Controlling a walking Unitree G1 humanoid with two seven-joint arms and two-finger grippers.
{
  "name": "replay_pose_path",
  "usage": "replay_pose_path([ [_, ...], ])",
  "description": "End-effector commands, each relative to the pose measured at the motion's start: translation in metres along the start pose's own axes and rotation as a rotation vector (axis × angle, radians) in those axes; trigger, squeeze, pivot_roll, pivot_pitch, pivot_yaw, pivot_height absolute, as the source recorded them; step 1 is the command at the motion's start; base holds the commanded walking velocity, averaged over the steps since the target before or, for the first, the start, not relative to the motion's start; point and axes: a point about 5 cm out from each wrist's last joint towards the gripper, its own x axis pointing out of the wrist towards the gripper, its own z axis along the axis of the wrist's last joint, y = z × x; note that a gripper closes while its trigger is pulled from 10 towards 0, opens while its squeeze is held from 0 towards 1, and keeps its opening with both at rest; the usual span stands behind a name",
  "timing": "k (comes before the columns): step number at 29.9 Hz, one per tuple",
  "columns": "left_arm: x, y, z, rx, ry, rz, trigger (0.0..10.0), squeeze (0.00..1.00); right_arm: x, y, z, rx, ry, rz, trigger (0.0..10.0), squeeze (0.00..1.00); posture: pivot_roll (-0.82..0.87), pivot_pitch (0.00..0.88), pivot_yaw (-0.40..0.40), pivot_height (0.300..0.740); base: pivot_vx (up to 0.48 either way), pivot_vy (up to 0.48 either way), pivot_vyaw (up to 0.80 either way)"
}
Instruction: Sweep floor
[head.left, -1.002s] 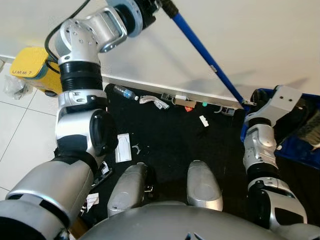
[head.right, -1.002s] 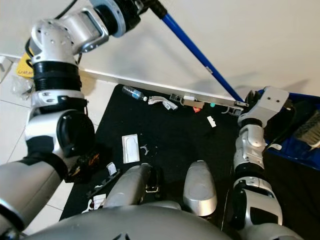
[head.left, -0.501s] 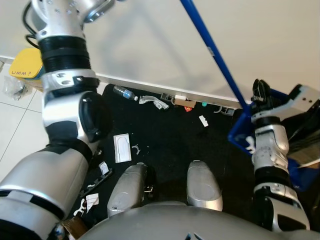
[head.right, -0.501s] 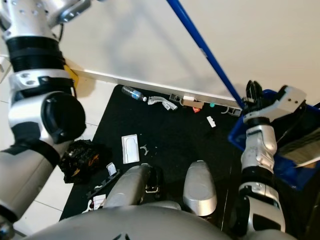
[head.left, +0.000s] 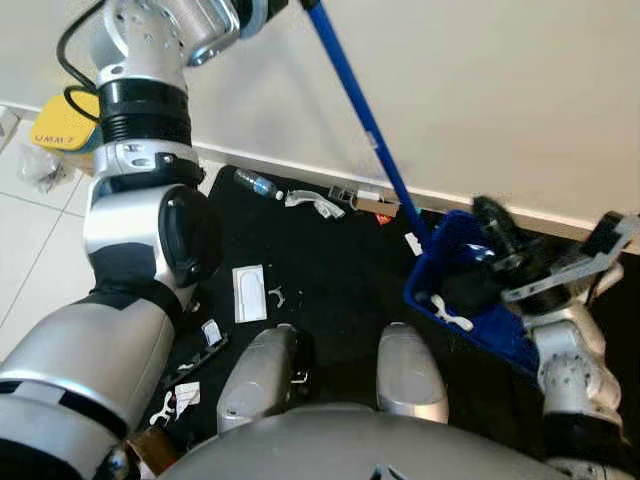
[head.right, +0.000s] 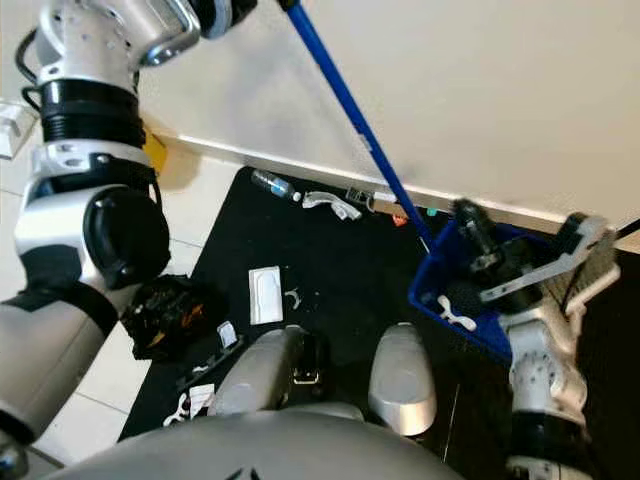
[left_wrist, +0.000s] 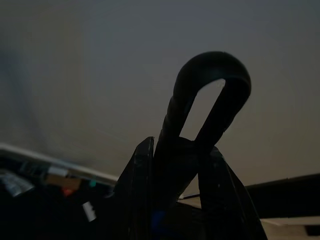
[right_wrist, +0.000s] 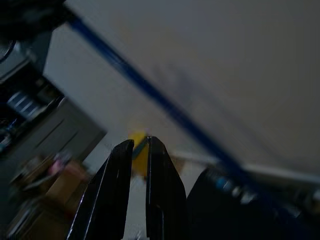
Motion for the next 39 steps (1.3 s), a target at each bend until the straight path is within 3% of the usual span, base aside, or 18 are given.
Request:
replay_pose_path([
  [1, -0.006, -0.003, 0.024, -0.070, -0.123, -0.058, 10.0, 0.00, -0.013, -0.009, -0.011, 0.000, 0.037, -0.091, 10.0, 0.00, -0.07, 0.000, 0.110, 0.740, 0.000, 0.000, 0.00],
  [10, -0.009, -0.002, 0.050, -0.062, -0.218, -0.022, 10.0, 0.00, -0.058, -0.060, -0.011, -0.053, 0.036, -0.596, 10.0, 0.00, -0.09, 0.001, 0.112, 0.740, 0.000, 0.000, 0.00],
  [11, -0.009, -0.002, 0.050, -0.062, -0.218, -0.022, 10.0, 0.00, -0.058, -0.060, -0.011, -0.053, 0.036, -0.596, 10.0, 0.00, -0.09, 0.001, 0.112, 0.740, 0.000, 0.000, 0.00],
  [12, -0.010, -0.002, 0.053, -0.063, -0.231, -0.020, 10.0, 0.00, -0.065, -0.066, -0.010, -0.078, 0.039, -0.673, 10.0, 0.00, -0.09, 0.001, 0.112, 0.740, 0.000, 0.000, 0.00],
  [13, -0.012, -0.004, 0.061, -0.067, -0.259, -0.024, 10.0, 0.00, -0.081, -0.080, -0.007, -0.115, 0.042, -0.839, 10.0, 0.00, -0.09, 0.001, 0.109, 0.740, 0.000, 0.000, 0.00],
  [14, -0.012, -0.004, 0.061, -0.067, -0.259, -0.024, 10.0, 0.00, -0.081, -0.080, -0.007, -0.115, 0.042, -0.839, 10.0, 0.00, -0.09, 0.001, 0.109, 0.740, 0.000, 0.000, 0.00],
  [15, -0.015, -0.007, 0.068, -0.070, -0.282, -0.036, 10.0, 0.00, -0.097, -0.090, -0.005, -0.155, 0.042, -0.977, 10.0, 0.00, -0.09, 0.002, 0.109, 0.740, 0.000, 0.000, 0.00],
  [17, -0.015, -0.008, 0.070, -0.070, -0.287, -0.040, 10.0, 0.00, -0.101, -0.092, -0.004, -0.164, 0.041, -1.012, 10.0, 0.00, -0.09, 0.002, 0.109, 0.740, 0.000, 0.000, 0.00],
  [20, -0.020, -0.014, 0.080, -0.080, -0.312, -0.079, 10.0, 0.00, -0.120, -0.102, 0.001, -0.224, 0.064, -1.193, 10.0, 0.00, -0.09, 0.003, 0.109, 0.740, 0.000, 0.000, 0.00],
  [21, -0.020, -0.014, 0.080, -0.080, -0.312, -0.079, 10.0, 0.00, -0.120, -0.102, 0.001, -0.224, 0.064, -1.193, 10.0, 0.00, -0.09, 0.003, 0.109, 0.740, 0.000, 0.000, 0.00],
  [22, -0.023, -0.019, 0.088, -0.088, -0.328, -0.115, 10.0, 0.00, -0.132, -0.108, 0.002, -0.265, 0.101, -1.332, 10.0, 0.00, -0.08, 0.002, 0.108, 0.740, 0.000, 0.000, 0.00],
  [27, -0.031, -0.027, 0.101, -0.091, -0.358, -0.172, 10.0, 0.00, -0.142, -0.114, 0.007, -0.335, 0.133, -1.503, 10.0, 0.00, -0.08, 0.003, 0.108, 0.740, 0.000, 0.000, 0.00],
  [35, -0.054, -0.042, 0.135, -0.047, -0.459, -0.226, 10.0, 0.00, -0.118, -0.124, -0.007, -0.294, 0.246, -1.509, 10.0, 0.00, -0.06, 0.001, 0.106, 0.740, 0.000, 0.000, 0.00],
  [39, -0.067, -0.043, 0.151, -0.011, -0.516, -0.227, 10.0, 0.00, -0.113, -0.127, -0.003, -0.378, 0.284, -1.539, 10.0, 0.00, -0.05, 0.000, 0.105, 0.740, 0.000, 0.000, 0.00],
])
